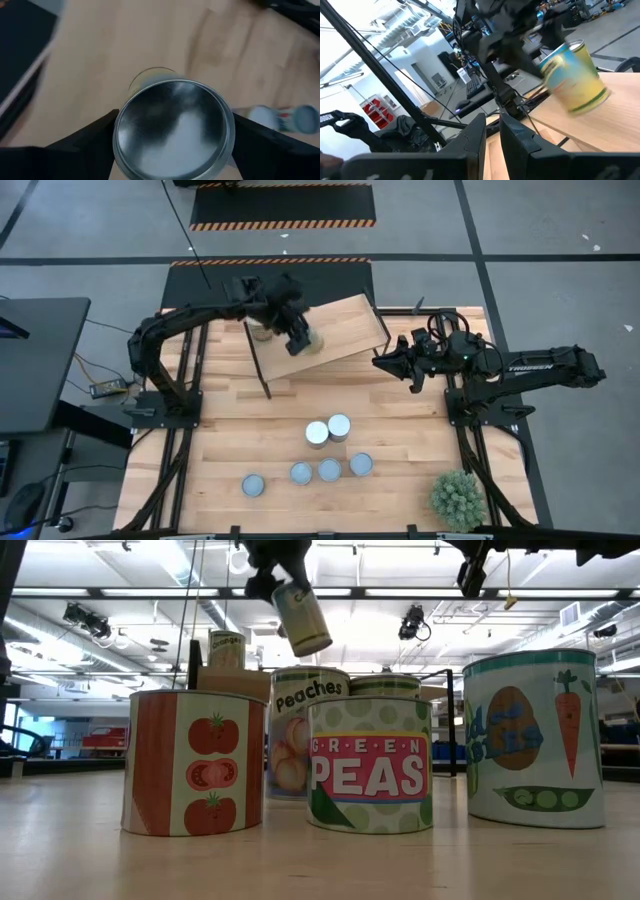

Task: Pick and place cans onto a shelf
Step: Put the canned carrots on the shelf

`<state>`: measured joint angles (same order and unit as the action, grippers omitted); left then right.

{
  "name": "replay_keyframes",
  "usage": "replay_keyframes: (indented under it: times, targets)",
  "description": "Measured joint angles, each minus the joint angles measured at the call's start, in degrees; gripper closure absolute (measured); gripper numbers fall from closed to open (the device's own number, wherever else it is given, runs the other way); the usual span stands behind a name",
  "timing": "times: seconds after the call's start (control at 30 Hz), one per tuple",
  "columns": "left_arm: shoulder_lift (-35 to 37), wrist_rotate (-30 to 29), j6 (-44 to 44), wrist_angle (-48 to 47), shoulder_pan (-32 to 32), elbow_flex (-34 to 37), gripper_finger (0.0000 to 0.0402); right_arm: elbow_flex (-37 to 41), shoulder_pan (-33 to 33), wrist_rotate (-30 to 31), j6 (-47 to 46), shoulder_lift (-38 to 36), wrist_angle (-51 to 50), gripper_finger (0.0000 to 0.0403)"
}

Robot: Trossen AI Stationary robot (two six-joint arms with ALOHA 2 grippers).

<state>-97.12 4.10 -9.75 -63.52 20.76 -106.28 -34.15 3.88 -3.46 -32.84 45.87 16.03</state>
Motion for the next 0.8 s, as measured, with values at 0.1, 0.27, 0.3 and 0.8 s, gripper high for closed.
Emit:
replay_keyframes:
  times: [0.1,0.27,0.3,0.8]
  targets:
    - [-0.06,0.77,2.76,-1.22,3.39,0.02,0.0078,0.00,0.01,0.91,0.02,0.00,0.00,0.0341]
    - [-3.48,2.22,5.87,-2.67,7.91,-2.92,0.0078,0.00,0.33,1.94,0.15,0.00,0.00,0.0341]
    - [-4.52,2.30,6.69,-3.47,8.61,-4.63,0.0078,0.00,0.49,1.94,0.10,0.00,-0.01,0.0341]
    - [-19.18,-0.53,22.24,-22.64,12.71,-23.03,0.0078,0.00,0.92,2.47,-0.59,-0.02,-0.35,0.0341]
